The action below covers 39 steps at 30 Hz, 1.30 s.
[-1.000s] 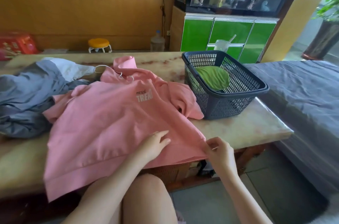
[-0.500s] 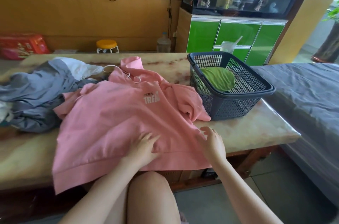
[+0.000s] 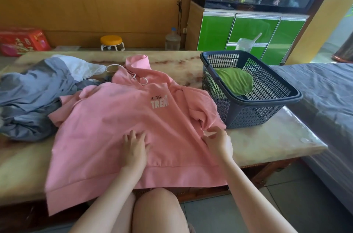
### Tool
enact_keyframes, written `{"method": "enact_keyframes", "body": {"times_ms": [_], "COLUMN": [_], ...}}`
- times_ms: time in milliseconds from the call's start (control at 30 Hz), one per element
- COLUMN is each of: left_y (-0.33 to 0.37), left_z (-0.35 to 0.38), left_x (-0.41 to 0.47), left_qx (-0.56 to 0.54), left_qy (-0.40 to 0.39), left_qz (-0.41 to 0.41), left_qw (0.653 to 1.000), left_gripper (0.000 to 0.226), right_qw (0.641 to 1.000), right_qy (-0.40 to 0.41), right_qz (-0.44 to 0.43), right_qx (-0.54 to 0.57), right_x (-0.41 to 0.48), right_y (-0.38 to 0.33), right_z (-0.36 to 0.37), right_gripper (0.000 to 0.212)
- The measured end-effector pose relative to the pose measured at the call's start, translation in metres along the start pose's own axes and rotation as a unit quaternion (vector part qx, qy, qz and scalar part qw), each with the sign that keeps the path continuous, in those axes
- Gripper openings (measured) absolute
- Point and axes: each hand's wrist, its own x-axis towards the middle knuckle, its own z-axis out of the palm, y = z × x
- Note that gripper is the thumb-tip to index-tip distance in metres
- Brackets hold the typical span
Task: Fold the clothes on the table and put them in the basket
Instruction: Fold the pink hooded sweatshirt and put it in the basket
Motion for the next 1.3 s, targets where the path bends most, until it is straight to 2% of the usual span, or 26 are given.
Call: {"method": "enact_keyframes", "body": {"times_ms": [200, 333, 433, 533, 667, 800, 867, 967, 1133, 1200, 1233, 1300], "left_y": [-0.018, -0.045, -0.053, -0.047, -0.035, -0.018, -0.008, 0.008, 0.022, 0.023, 0.023, 0.023], "left_z": [-0.012, -0.029, -0.034, -0.032, -0.026, -0.028, -0.028, -0.022, -0.003, 0.005, 0.009, 0.016], "left_x": [0.006, 0.004, -0.005, -0.012, -0.001, 0.022, 0.037, 0.06, 0.09, 0.098, 0.101, 0.107], "left_qx": [-0.125, -0.092, -0.059, -0.048, -0.033, -0.024, -0.005, 0.0, 0.005, 0.015, 0.024, 0.051], "left_qy": [-0.02, -0.06, -0.102, -0.062, -0.012, -0.015, -0.011, -0.071, -0.147, -0.155, -0.162, -0.173], "left_qz": [-0.008, -0.027, -0.028, -0.017, 0.043, 0.066, 0.083, 0.094, 0.104, 0.109, 0.112, 0.119], "left_qw": [0.992, 0.994, 0.993, 0.997, 0.998, 0.997, 0.996, 0.993, 0.984, 0.982, 0.98, 0.976], "left_gripper": [0.03, 0.036, 0.035, 0.038, 0.041, 0.043, 0.047, 0.055, 0.065, 0.068, 0.069, 0.07], "right_qw": [0.996, 0.992, 0.99, 0.98, 0.936, 0.928, 0.925, 0.902, 0.882, 0.873, 0.868, 0.859], "right_qy": [0.085, 0.113, 0.105, 0.119, 0.196, 0.164, 0.138, 0.112, 0.01, -0.028, -0.026, 0.036], "right_qz": [-0.016, -0.048, -0.075, -0.12, -0.264, -0.313, -0.316, -0.327, -0.261, -0.252, -0.259, -0.268], "right_qx": [0.013, -0.003, -0.058, -0.11, -0.123, -0.119, -0.159, -0.258, -0.393, -0.415, -0.423, -0.434], "right_x": [0.0, -0.001, -0.004, -0.009, -0.005, 0.022, 0.048, 0.093, 0.164, 0.178, 0.183, 0.199], "right_y": [0.005, 0.011, 0.02, 0.018, -0.008, -0.047, -0.068, -0.092, -0.121, -0.131, -0.133, -0.137], "right_z": [0.007, 0.008, 0.014, 0.019, 0.02, 0.03, 0.036, 0.043, 0.065, 0.071, 0.072, 0.069], "right_gripper": [0.006, 0.008, 0.015, 0.014, 0.011, 0.009, 0.016, 0.03, 0.042, 0.033, 0.026, 0.025]}}
